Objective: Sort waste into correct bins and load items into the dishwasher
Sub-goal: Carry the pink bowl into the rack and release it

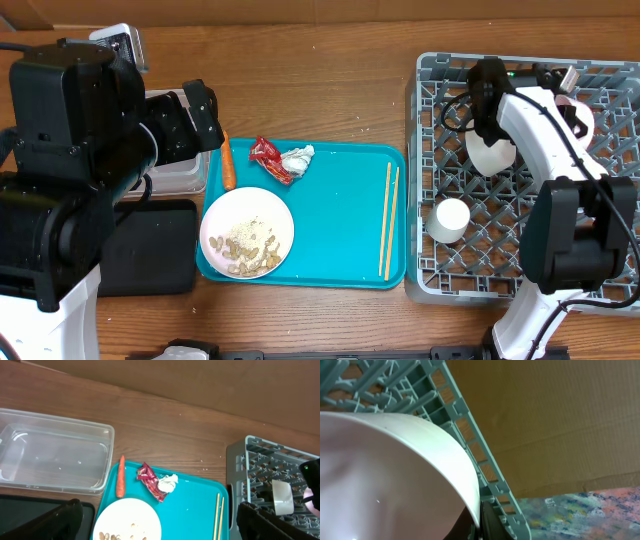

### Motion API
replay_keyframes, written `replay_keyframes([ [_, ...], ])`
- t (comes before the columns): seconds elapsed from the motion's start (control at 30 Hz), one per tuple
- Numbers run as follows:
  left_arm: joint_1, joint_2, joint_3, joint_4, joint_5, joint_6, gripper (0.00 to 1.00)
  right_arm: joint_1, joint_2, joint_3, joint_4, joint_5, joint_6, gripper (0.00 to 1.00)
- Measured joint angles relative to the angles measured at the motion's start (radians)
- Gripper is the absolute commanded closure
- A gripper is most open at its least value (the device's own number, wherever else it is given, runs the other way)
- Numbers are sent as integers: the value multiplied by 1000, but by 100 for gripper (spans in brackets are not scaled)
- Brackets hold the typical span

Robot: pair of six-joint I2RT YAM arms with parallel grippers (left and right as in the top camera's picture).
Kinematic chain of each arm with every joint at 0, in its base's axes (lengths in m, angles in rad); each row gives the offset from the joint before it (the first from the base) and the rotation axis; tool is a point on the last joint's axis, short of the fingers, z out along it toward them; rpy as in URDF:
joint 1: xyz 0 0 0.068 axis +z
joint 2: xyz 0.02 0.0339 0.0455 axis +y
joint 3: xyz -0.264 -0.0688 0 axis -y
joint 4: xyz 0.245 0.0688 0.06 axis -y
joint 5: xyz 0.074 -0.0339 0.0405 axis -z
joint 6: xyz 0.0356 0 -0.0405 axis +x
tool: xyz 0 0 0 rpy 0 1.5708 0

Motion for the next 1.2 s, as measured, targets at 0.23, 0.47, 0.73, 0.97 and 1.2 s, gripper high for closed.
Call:
replay_keyframes([
  [0.23,0,0,0,0,0,0,0,-37,0,0,11,-16,2,96],
  [0.47,0,0,0,0,0,0,0,-3,0,0,-19,-23,4,93],
  [0.73,0,0,0,0,0,0,0,85,2,0,-40,-85,7,49],
  [0.97,0,0,0,0,0,0,0,84,2,-2,-192,-150,101,29],
  [1.2,0,0,0,0,0,0,0,93,-79,-6,-132,-316,65,25],
])
